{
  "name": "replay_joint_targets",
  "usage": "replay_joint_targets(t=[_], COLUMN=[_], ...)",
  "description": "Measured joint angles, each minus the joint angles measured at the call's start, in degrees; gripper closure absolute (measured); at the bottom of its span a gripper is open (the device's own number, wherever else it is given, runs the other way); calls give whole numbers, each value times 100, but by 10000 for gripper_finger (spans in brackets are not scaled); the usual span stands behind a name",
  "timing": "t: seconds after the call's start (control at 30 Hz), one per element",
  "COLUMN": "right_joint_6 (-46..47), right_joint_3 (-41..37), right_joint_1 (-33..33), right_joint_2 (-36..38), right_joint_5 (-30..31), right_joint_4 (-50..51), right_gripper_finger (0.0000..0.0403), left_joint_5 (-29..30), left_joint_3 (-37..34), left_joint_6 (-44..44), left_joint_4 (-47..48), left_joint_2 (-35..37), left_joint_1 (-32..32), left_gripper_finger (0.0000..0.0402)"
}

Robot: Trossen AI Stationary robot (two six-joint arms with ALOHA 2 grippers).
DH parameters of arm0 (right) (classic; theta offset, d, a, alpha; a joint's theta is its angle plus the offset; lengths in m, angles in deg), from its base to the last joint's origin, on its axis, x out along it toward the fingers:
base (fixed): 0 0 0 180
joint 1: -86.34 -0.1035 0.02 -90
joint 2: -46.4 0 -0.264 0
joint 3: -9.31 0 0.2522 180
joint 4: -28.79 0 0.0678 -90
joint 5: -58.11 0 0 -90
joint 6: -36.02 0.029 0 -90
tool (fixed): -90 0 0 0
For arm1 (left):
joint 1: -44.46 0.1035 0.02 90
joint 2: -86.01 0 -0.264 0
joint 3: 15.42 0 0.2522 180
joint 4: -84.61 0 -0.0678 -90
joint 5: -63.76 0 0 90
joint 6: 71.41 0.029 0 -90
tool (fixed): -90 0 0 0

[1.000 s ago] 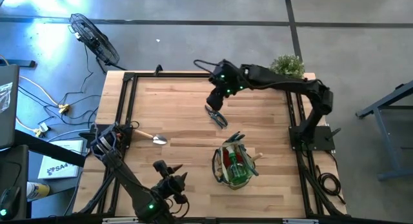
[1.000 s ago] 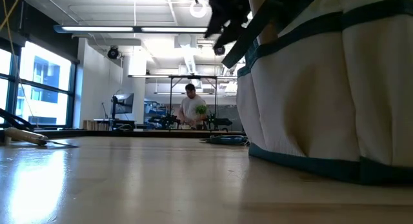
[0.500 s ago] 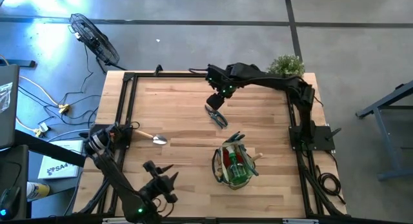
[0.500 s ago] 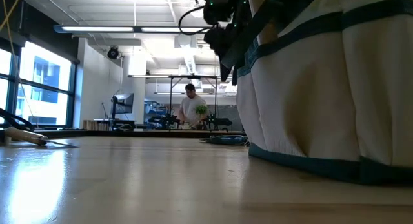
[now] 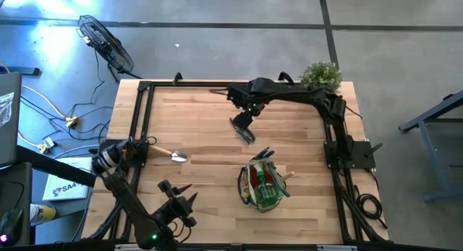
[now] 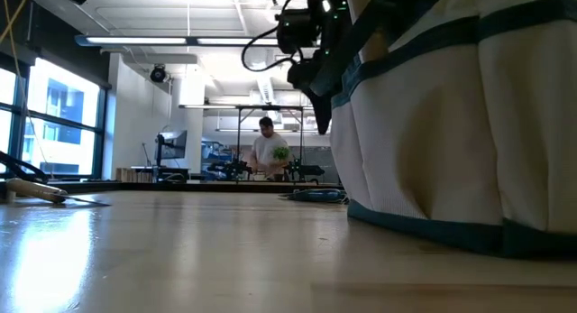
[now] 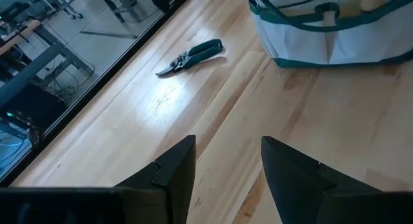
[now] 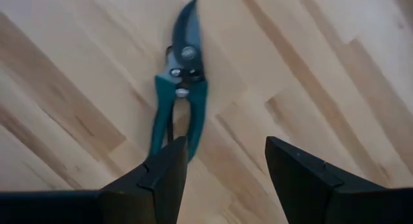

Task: Pick & Place Garden tools in Gardening bag
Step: Put the green shear scissors into the gardening bag

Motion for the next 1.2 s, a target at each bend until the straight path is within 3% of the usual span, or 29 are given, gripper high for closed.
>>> replay_joint_targets(t=[0.5, 0.7, 1.2], right_joint_6=[-288, -286, -176], right_joint_3=[-4, -4, -378], right_joint_1=[-305, -298, -298], right_joint_2=[-857, -929, -944], right_joint_5=[173, 560, 431], right_joint_4=[139, 138, -56], right_gripper_finger=[204, 204, 204], left_joint_5=[-12, -75, -34], left_joint_3=[-367, -378, -378], left_joint_6=[-767, -776, -833], left_joint_4=[-2, 0, 0], left_joint_2=[17, 20, 22], left_joint_1=[-263, -266, -339], left_gripper_finger=[233, 233, 233])
